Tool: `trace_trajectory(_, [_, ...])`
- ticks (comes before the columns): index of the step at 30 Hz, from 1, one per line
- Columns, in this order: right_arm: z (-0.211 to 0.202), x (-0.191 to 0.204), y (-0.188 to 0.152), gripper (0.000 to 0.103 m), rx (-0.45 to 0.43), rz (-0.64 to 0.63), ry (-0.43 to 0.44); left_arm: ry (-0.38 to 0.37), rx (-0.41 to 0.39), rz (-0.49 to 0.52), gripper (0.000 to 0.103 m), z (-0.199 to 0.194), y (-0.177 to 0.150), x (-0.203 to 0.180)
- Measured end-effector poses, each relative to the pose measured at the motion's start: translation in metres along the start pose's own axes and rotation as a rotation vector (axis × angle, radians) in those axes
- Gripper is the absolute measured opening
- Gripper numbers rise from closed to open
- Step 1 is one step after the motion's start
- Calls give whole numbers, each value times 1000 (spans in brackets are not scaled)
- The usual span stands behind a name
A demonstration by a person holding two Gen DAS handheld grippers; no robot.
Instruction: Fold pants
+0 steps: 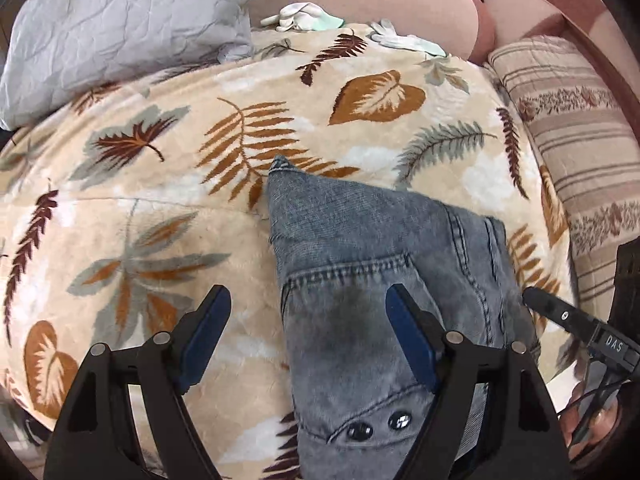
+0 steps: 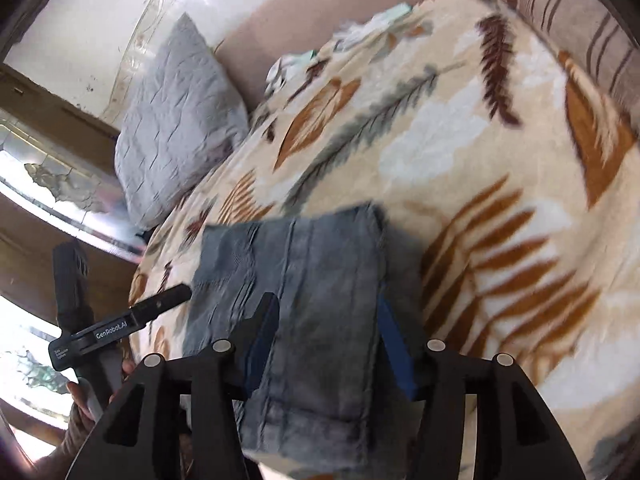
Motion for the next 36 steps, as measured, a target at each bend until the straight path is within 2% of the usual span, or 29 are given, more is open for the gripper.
trace_trajectory(3, [3, 3, -9, 56, 2, -17, -39, 8, 2, 3, 80, -6, -7, 1])
trace_trajectory(8, [-2, 4, -10, 57, -11, 6, -39, 17, -4, 3, 80, -13, -11, 3])
trace_trajectory(11, [-2, 1, -16, 61, -14, 16, -63, 18, -1, 0, 81, -16, -15, 5])
trace_trajectory(13, [5, -2, -23, 61, 7, 6, -116, -8, 46, -13, 81, -9, -23, 6])
trace_trajectory(14, [8, 1, -27, 53, 14, -44, -168, -36, 79, -22, 80, -5, -28, 4])
trace_trajectory(15, [7, 8, -29, 35, 11, -86, -181, -90, 118, -43, 80, -1, -35, 2])
trace_trajectory(16, [2, 17, -29, 30, -3, -129, -193, -143, 136, -62, 80, -1, -41, 0])
trace_trajectory(17, [-7, 26, -28, 17, -25, -160, -178, -175, 141, -64, 81, -3, -45, -2])
trace_trajectory(18, [-13, 30, -27, 14, -40, -173, -172, -204, 143, -61, 81, -3, -51, -4])
trace_trajectory(20, [-21, 26, -28, 14, -58, -185, -196, -215, 173, -47, 83, 7, -67, -7])
trace_trajectory(22, [-3, 0, -43, 14, 30, -182, -277, -210, 212, -35, 84, 22, -80, -10])
trace_trajectory(23, [4, -8, -51, 14, 68, -179, -295, -232, 224, -56, 84, 26, -81, -10])
trace_trajectory(25, [-6, -6, -46, 16, 29, -130, -232, -276, 227, -87, 82, 17, -76, -7])
trace_trajectory(27, [-24, -7, -32, 24, -34, -43, -141, -287, 182, -74, 82, 5, -65, -2])
trace_trajectory(28, [-31, -11, -25, 31, -62, -2, -111, -279, 144, -75, 82, -2, -56, 3])
trace_trajectory(29, [-33, -16, -19, 50, -75, 27, -91, -274, 111, -81, 82, -7, -48, 7])
trace_trajectory(30, [-31, -23, -15, 61, -74, 47, -86, -271, 104, -88, 82, -7, -42, 11])
trace_trajectory(33, [-6, -36, -12, 61, -17, 93, -36, -308, 158, -129, 82, 11, -37, 13])
trace_trajectory(34, [5, -40, -13, 62, 4, 113, -24, -335, 203, -157, 82, 22, -42, 11])
trace_trajectory(36, [14, -33, -11, 62, 3, 130, 58, -406, 277, -194, 82, 36, -51, 5])
Point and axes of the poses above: each gripper's, at about its wrist camera, not at the fingertips, and z roughly the way its jaws point, x to its left, y to its top, the point moved 10 cm from there along z, roughly the way its jaws point, and after that the axes turned 1 degree about -y, right-handed, at the moved point
